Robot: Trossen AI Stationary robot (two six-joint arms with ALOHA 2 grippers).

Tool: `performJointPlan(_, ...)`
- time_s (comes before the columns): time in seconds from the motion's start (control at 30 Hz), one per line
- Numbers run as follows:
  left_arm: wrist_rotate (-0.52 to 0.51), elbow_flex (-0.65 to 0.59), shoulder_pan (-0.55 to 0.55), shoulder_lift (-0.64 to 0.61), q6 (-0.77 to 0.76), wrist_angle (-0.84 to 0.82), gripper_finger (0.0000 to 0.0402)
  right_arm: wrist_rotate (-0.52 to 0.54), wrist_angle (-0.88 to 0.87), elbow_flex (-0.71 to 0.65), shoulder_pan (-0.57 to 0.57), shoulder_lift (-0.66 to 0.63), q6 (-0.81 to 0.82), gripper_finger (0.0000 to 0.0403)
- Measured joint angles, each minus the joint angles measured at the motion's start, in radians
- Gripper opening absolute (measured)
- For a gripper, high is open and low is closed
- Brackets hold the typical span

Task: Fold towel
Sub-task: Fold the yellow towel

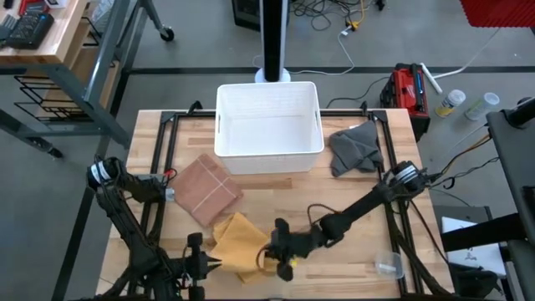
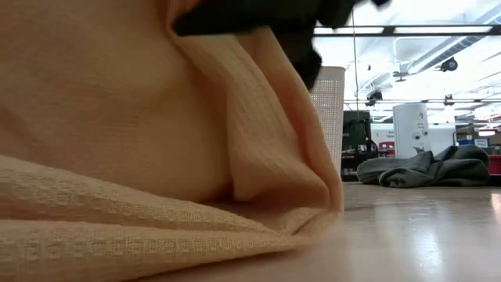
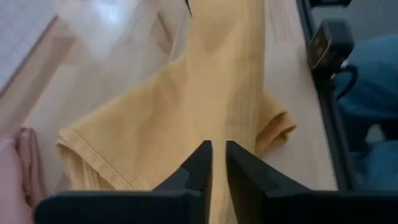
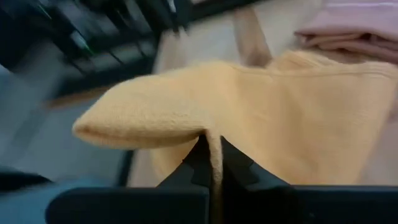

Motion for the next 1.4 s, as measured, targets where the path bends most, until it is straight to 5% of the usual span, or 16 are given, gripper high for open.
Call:
performJointPlan(0.17, 0.044, 0.0, -0.001, 0.034, 0.011, 0.028, 0.0094, -0.07, 0.253, -0.151, -0.016, -0.004, 0.084, 0.0)
performJointPlan(0.47, 0.122, -0.008, 0.0, 0.13, -0.058, 0.073, 0.0222, -0.068, 0.283, -0.158, -0.018, -0.004, 0.085, 0.0)
performJointPlan(0.63, 0.123, -0.006, 0.005, 0.178, -0.071, 0.083, 0.0254, -0.106, 0.283, -0.132, -0.016, -0.004, 0.064, 0.0)
performJointPlan(0.77, 0.129, -0.005, 0.025, 0.184, -0.073, 0.072, 0.0219, -0.139, 0.278, -0.108, -0.013, -0.011, 0.054, 0.0)
performJointPlan(0.97, 0.084, 0.062, 0.041, 0.183, 0.114, 0.043, 0.0024, -0.215, 0.092, -0.066, -0.012, -0.034, 0.008, 0.0001)
performJointPlan(1.17, 0.079, 0.171, 0.102, 0.174, 0.123, -0.173, 0.0003, -0.217, -0.327, 0.023, -0.003, -0.067, -0.055, 0.0028)
performJointPlan(1.4, 0.061, 0.306, 0.208, 0.173, 0.272, -0.371, 0.0001, -0.216, -0.578, 0.132, 0.02, -0.068, -0.067, 0.0072)
